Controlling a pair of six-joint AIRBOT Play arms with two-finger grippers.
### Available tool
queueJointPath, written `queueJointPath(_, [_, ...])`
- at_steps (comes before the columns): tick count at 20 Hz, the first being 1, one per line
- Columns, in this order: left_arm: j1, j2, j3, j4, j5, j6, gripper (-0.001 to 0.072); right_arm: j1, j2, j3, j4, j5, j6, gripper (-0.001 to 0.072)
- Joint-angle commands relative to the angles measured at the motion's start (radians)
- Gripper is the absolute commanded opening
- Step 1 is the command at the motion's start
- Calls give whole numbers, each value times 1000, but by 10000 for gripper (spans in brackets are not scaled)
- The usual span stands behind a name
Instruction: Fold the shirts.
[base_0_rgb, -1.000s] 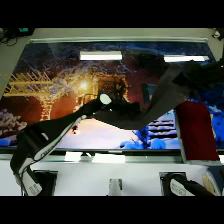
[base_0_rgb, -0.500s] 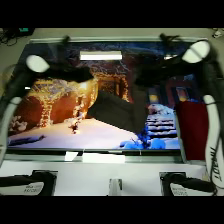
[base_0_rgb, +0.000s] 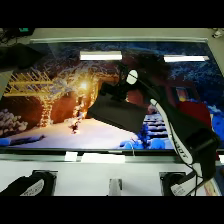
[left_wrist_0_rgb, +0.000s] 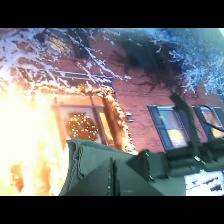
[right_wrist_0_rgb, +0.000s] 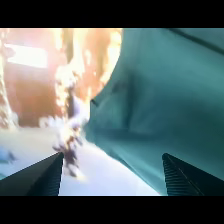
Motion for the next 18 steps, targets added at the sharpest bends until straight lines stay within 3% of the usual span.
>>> queueJointPath(1, [11,45,-3,15,-47,1,33,-33,33,1,-63,51,2,662])
queueJointPath(5, [11,39,-31,52,-45,1,33,-207,126,0,-304,415,-95,659])
queueJointPath(7, [11,39,-45,52,-46,1,33,-320,137,-44,-324,559,-120,657])
queueJointPath(8, [11,39,-49,51,-46,1,33,-360,150,-111,-299,565,-130,657])
queueJointPath(13, [11,39,-58,51,-49,0,33,-397,169,-489,-95,319,-163,660])
queueJointPath(18, [11,39,-58,51,-48,0,34,-397,166,-608,11,109,-163,659])
